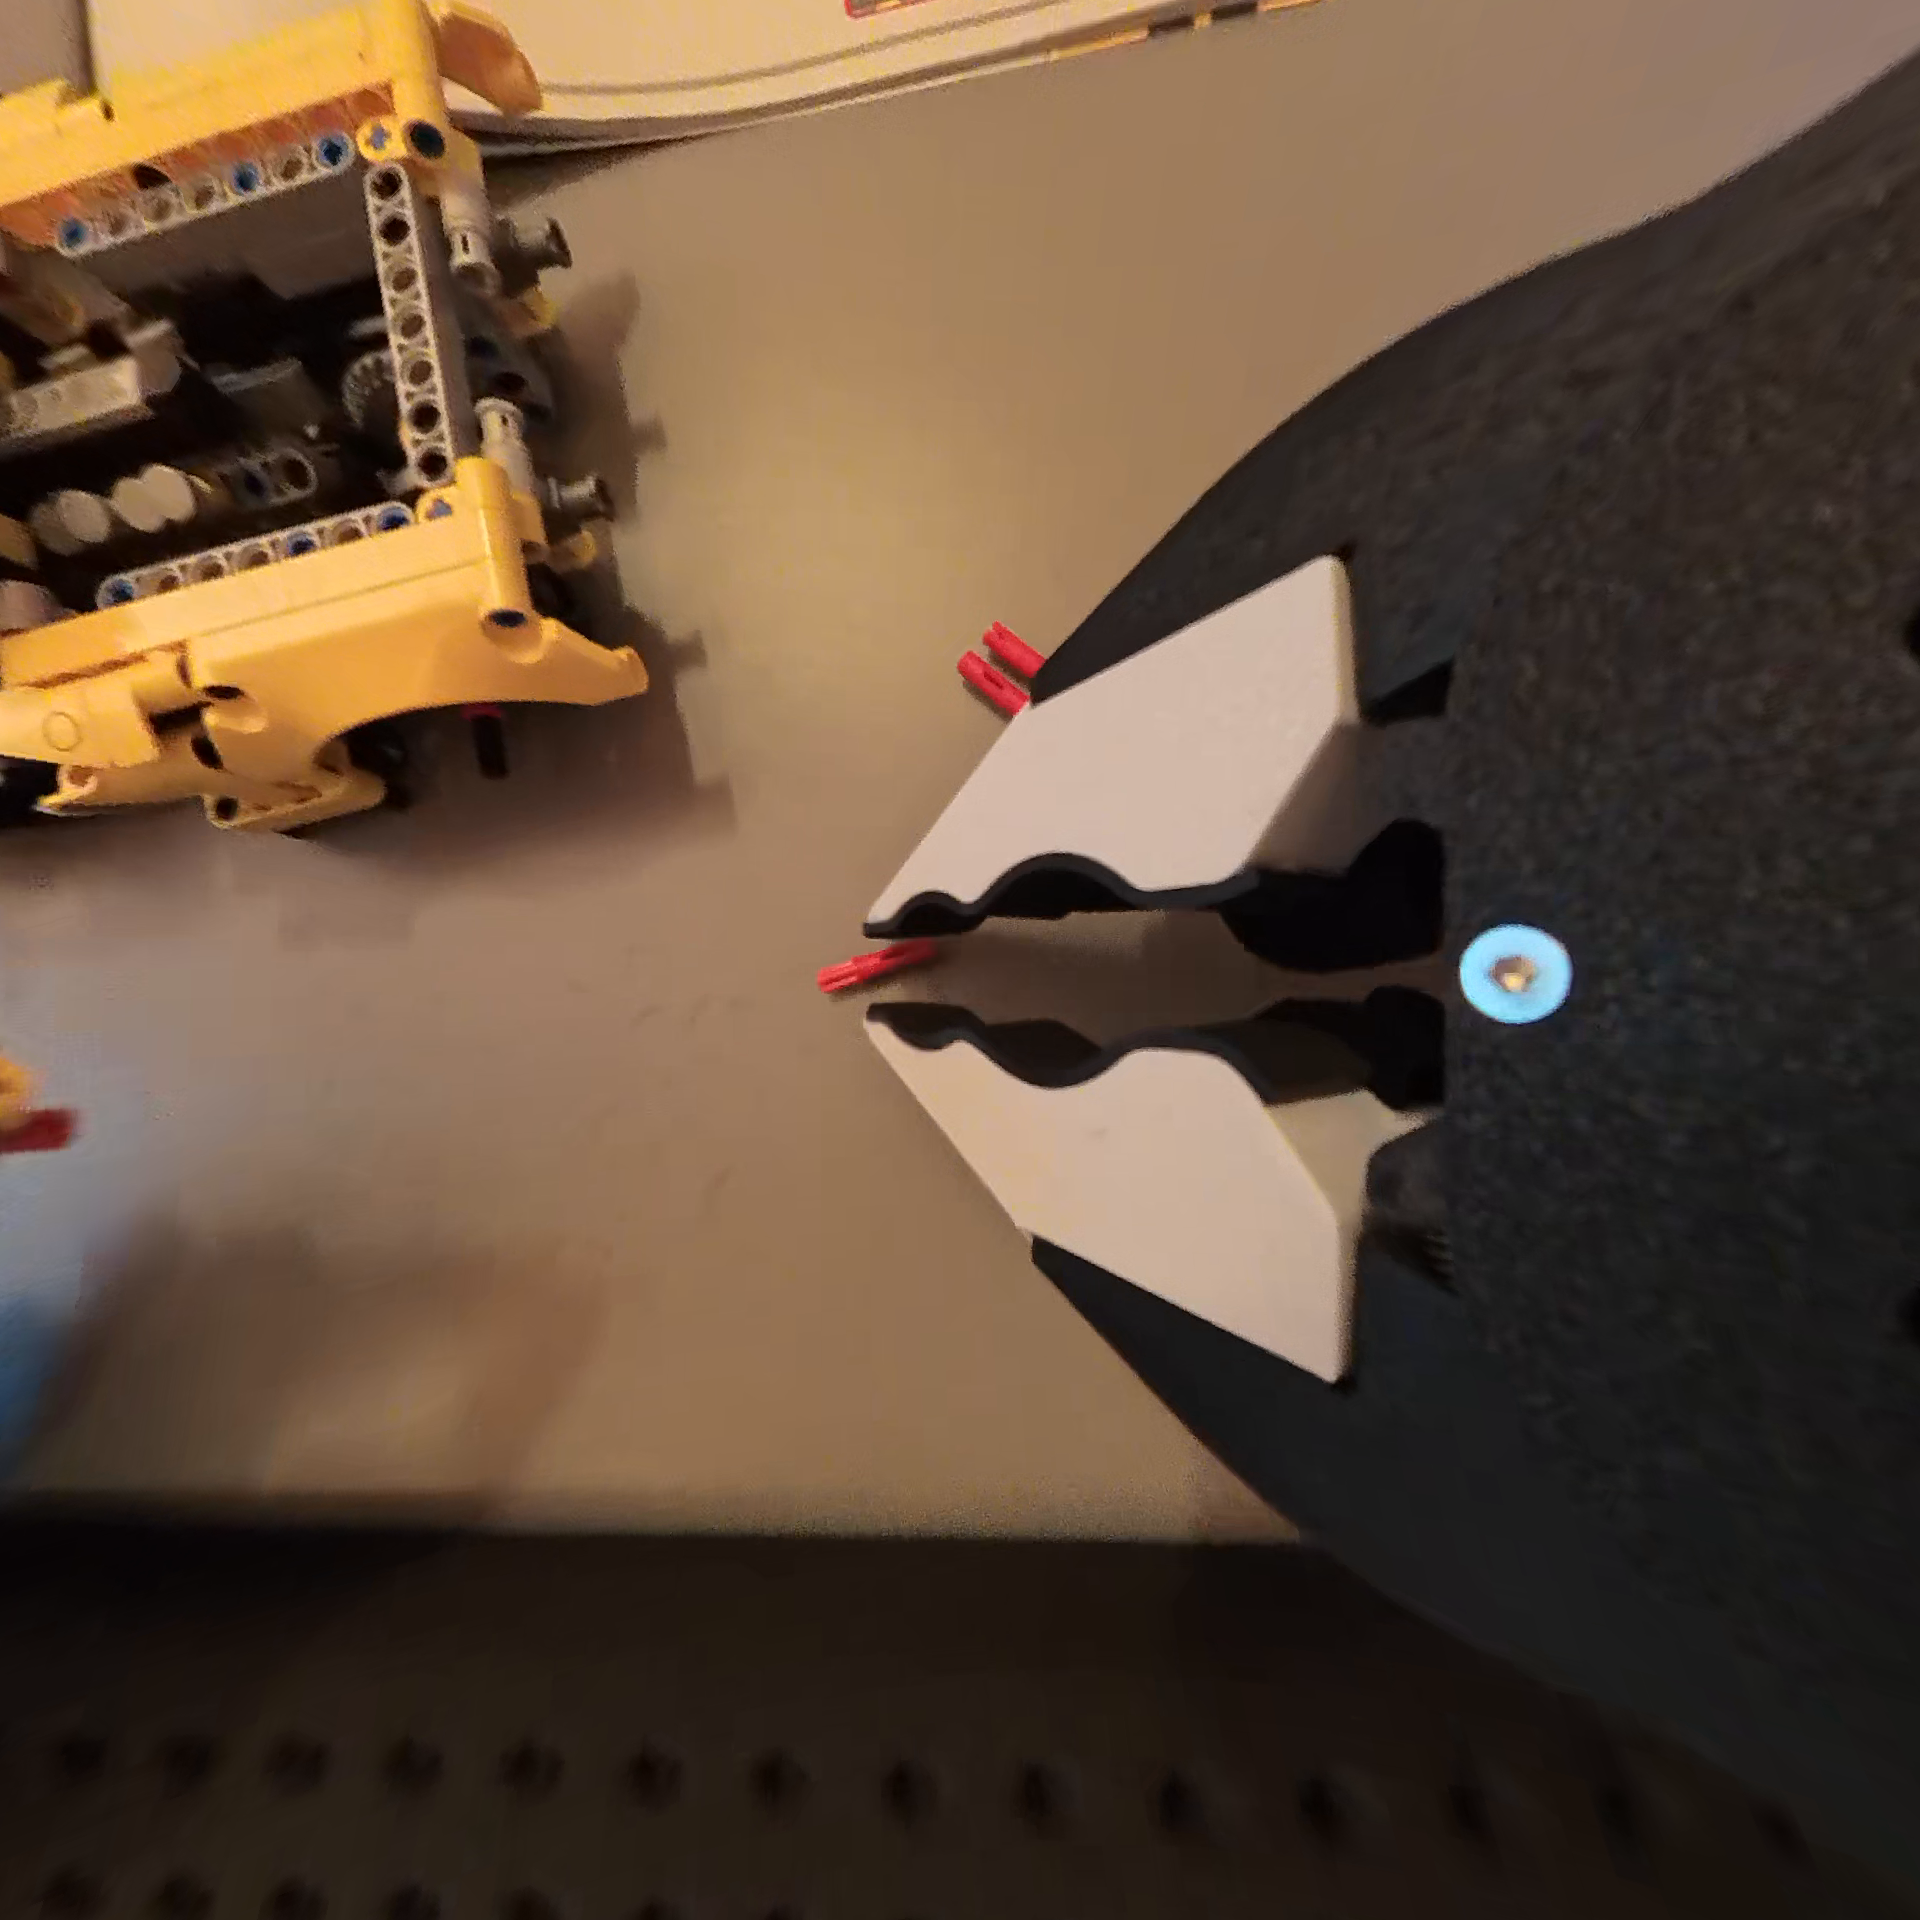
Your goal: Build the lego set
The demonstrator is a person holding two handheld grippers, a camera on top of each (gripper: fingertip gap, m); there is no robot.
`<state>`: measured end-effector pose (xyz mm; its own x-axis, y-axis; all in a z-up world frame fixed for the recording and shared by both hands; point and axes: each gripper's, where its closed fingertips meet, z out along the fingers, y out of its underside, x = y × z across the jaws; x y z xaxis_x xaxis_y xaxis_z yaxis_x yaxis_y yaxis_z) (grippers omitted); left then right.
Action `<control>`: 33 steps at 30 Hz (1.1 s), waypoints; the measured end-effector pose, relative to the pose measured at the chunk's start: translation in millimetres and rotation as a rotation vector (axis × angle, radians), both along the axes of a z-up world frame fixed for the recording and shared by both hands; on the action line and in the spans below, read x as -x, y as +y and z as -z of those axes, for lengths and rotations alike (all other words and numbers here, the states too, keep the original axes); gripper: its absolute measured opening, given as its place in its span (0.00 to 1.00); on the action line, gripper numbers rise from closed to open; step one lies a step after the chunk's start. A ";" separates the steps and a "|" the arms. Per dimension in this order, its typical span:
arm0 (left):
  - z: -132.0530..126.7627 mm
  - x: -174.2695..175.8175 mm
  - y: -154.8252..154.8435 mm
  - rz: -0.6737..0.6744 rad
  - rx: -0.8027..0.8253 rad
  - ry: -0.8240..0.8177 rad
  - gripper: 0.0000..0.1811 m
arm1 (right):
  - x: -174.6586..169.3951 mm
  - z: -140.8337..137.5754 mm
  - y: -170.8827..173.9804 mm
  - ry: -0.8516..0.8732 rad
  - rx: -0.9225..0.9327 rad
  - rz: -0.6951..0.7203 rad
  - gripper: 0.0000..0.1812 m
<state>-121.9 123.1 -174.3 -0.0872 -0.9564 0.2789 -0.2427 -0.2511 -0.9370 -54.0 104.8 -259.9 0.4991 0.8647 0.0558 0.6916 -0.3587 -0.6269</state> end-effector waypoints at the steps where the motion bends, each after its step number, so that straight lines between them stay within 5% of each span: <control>1: -2.3 0.4 -0.5 0.008 0.026 -0.014 0.04 | -0.7 4.2 0.0 -0.001 -0.012 -0.008 0.05; 8: -19.8 4.7 0.7 0.067 0.240 -0.125 0.04 | 3.1 1.9 5.7 0.002 -0.103 -0.006 0.02; 11: -28.3 7.5 2.0 0.091 0.317 -0.178 0.04 | 33.5 -65.0 13.1 0.055 -0.367 -0.079 0.01; 13: -34.3 9.6 2.6 0.101 0.335 -0.209 0.04 | 45.3 -111.7 19.3 -0.083 -0.617 -0.144 0.01; 15: -40.1 11.5 -0.1 0.122 0.340 -0.237 0.03 | 52.7 -127.2 19.4 -0.310 -0.772 -0.231 0.01; 17: -42.3 12.3 -5.3 0.152 0.350 -0.243 0.03 | 58.5 -125.6 18.1 -0.462 -0.841 -0.318 0.01; 33: -37.8 11.5 -10.3 0.187 0.388 -0.210 0.03 | 73.8 -122.3 15.9 -0.625 -0.907 -0.560 0.01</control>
